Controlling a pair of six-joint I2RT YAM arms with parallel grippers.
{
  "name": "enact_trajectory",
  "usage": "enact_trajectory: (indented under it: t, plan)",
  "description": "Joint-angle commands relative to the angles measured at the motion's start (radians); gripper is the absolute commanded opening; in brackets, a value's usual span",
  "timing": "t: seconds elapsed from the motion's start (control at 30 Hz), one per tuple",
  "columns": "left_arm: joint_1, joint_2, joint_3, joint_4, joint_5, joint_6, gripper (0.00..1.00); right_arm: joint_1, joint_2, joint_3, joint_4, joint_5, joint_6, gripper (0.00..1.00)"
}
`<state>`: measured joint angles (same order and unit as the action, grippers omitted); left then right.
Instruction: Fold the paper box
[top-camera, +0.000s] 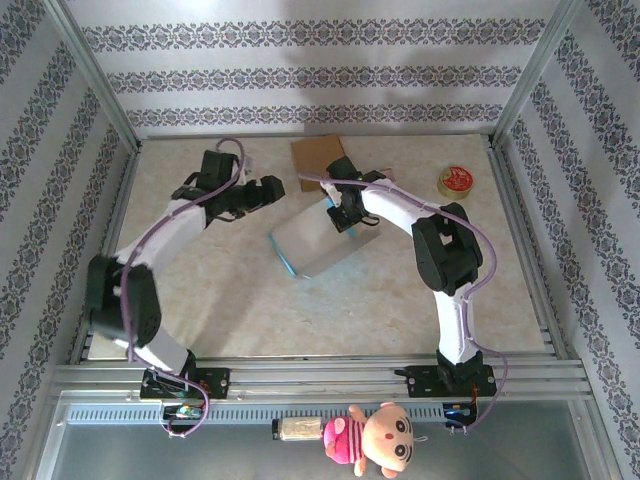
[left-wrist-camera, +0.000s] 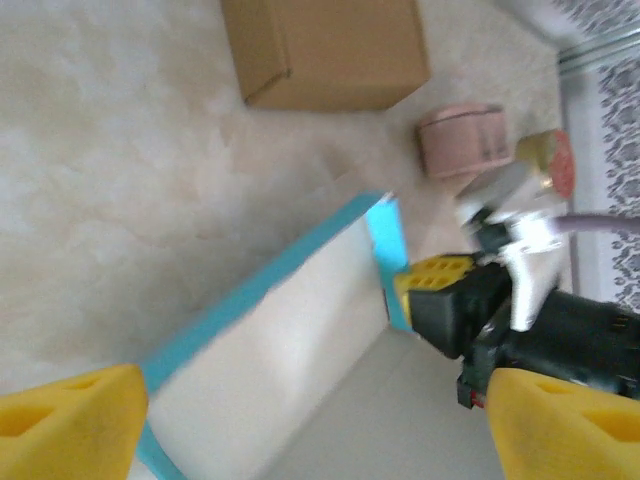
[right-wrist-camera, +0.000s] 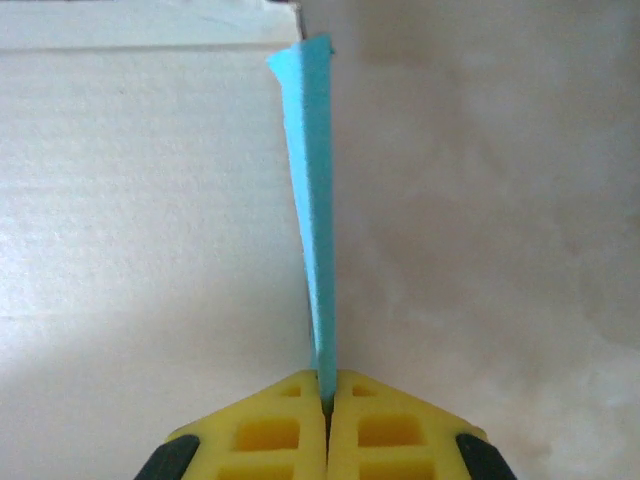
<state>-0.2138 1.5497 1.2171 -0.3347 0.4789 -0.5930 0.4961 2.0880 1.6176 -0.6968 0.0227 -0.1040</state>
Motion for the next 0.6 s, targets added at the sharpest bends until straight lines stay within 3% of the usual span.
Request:
enact_trajectory:
  t: [0.0, 0.1, 0.23, 0.47, 0.57]
  plan:
    - [0.008, -0.174, -0.046, -0.065, -0.109, 0.057, 0.91, 0.020, -0.061, 0.056, -0.279, -0.028, -0.399, 0.00]
    - [0.007, -0.289, -0.121, -0.088, -0.166, 0.089, 0.92, 0.032, -0.043, 0.055, -0.278, 0.052, -0.536, 0.00]
    - [0.007, -0.382, -0.206, -0.096, -0.219, 0.098, 0.94, 0.056, 0.066, 0.123, -0.266, 0.134, -0.573, 0.00]
    - [0.010, -0.393, -0.271, -0.064, -0.202, 0.064, 0.95, 0.111, 0.220, 0.149, -0.195, 0.280, -0.613, 0.00]
    - [0.010, -0.385, -0.281, -0.037, -0.183, 0.050, 0.95, 0.120, 0.219, 0.110, -0.143, 0.319, -0.625, 0.08]
